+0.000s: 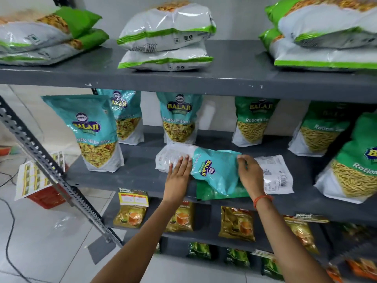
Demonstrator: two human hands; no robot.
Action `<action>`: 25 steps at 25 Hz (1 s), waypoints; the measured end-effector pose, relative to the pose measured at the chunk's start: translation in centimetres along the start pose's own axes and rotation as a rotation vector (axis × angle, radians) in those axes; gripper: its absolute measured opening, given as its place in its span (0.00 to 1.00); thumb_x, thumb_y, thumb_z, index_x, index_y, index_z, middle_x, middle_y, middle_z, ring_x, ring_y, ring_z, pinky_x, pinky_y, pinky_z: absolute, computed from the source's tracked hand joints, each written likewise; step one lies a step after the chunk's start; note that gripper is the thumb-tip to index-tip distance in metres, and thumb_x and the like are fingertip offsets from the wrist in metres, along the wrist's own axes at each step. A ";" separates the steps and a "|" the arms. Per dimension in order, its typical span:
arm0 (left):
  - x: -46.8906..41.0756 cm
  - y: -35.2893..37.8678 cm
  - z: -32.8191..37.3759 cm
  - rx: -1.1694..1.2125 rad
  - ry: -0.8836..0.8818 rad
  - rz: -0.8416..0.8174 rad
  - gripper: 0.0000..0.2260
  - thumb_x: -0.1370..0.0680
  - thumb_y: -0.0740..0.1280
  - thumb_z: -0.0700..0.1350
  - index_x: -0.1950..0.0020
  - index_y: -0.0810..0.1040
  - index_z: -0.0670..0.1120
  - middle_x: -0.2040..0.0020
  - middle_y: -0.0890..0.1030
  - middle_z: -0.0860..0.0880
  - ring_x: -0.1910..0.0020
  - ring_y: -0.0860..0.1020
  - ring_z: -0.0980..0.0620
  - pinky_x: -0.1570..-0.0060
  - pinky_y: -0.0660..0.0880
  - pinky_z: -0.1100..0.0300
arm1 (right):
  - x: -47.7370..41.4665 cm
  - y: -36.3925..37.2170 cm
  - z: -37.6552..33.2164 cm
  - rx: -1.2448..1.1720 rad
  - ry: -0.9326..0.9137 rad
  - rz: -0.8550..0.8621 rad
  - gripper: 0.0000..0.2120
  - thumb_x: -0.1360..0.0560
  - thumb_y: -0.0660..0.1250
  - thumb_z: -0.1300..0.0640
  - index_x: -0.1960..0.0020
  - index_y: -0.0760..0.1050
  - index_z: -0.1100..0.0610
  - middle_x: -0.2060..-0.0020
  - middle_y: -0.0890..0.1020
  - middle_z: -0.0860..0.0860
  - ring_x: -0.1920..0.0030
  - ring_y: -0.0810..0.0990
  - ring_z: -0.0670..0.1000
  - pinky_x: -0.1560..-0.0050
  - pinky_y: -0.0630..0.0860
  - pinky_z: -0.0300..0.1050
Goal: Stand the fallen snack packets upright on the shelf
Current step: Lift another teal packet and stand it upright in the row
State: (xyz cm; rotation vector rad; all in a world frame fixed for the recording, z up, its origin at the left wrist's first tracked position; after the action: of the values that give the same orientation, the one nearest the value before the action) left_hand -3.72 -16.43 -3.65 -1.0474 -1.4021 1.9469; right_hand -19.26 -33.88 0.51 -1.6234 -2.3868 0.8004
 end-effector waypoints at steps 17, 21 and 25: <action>0.3 -6.4 -8.8 1.433 -0.505 0.005 0.11 0.19 0.58 0.47 0.45 0.77 0.44 0.51 0.83 0.49 0.52 0.82 0.52 0.52 0.80 0.57 | 2.6 11.9 -4.2 -0.733 0.113 -0.921 0.22 0.35 0.74 0.62 0.42 0.77 0.50 0.42 0.82 0.47 0.43 0.80 0.43 0.45 0.77 0.35; 1.2 -9.3 -8.2 1.290 -0.516 -0.084 0.11 0.21 0.59 0.52 0.52 0.79 0.50 0.61 0.86 0.56 0.60 0.84 0.57 0.65 0.80 0.63 | 4.1 10.7 -5.4 -0.713 0.095 -0.907 0.27 0.41 0.76 0.58 0.42 0.78 0.55 0.50 0.86 0.45 0.47 0.83 0.46 0.45 0.80 0.42; 3.0 -11.8 -7.3 1.224 -0.447 -0.132 0.14 0.21 0.59 0.55 0.54 0.81 0.50 0.59 0.87 0.54 0.58 0.84 0.55 0.64 0.81 0.61 | 6.2 7.2 -6.4 -0.677 -0.014 -0.861 0.24 0.40 0.79 0.60 0.46 0.80 0.52 0.52 0.87 0.46 0.49 0.84 0.48 0.56 0.81 0.39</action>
State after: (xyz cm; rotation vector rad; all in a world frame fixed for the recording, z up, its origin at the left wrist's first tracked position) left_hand 0.27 -6.22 5.42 0.0567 -0.2031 2.3922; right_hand -13.24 -24.15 1.24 -0.4981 -3.1131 -0.1722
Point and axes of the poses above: each hand's wrist, its own x-axis away from the middle knuckle, its own y-axis out of the palm, z = x × y, the point moved 6 cm from there along -x, towards the middle knuckle
